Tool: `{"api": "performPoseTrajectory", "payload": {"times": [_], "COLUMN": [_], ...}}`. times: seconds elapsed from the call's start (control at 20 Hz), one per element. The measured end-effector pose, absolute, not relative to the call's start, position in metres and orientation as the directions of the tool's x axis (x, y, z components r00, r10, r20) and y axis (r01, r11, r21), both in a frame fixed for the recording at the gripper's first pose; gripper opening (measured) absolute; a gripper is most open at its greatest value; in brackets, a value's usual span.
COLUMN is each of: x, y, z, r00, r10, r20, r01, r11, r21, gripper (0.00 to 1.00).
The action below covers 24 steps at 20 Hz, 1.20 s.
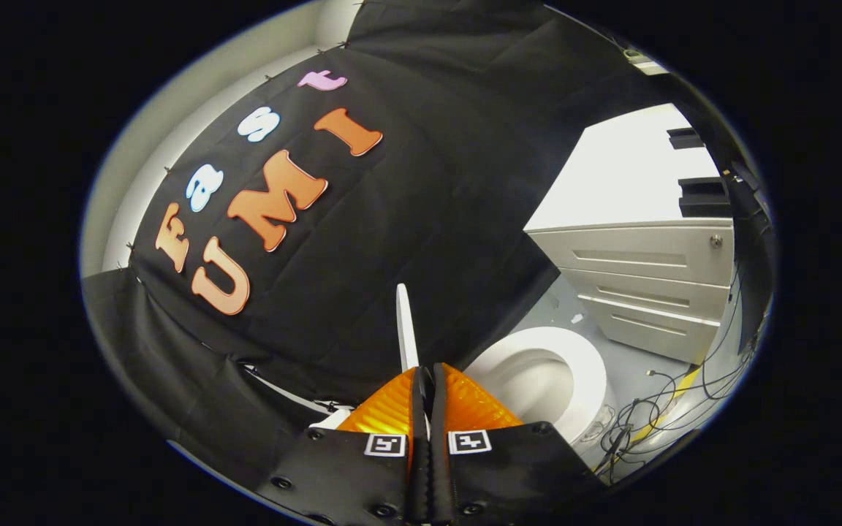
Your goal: Open the toilet lid.
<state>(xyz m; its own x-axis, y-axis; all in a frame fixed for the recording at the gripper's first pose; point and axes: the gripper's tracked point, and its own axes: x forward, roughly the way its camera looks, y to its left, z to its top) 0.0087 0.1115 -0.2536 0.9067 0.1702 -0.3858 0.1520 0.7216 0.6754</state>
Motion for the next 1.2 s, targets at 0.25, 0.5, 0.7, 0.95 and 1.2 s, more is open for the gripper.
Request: {"api": "performPoseTrajectory", "payload": {"times": [0.25, 0.5, 0.7, 0.95, 1.2], "x": [0.008, 0.005, 0.004, -0.001, -0.007], "y": [0.143, 0.169, 0.193, 0.234, 0.282], "z": [-0.226, -0.207, -0.192, -0.17, -0.153], "r00": [0.908, 0.905, 0.901, 0.891, 0.878], "r10": [0.198, 0.23, 0.255, 0.299, 0.333], "r20": [-0.368, -0.359, -0.351, -0.343, -0.342], "r01": [0.104, 0.075, 0.035, -0.032, -0.104], "r11": [0.745, 0.743, 0.764, 0.793, 0.833], "r21": [0.659, 0.665, 0.644, 0.608, 0.544], "gripper": [0.08, 0.08, 0.08, 0.08, 0.08]}}
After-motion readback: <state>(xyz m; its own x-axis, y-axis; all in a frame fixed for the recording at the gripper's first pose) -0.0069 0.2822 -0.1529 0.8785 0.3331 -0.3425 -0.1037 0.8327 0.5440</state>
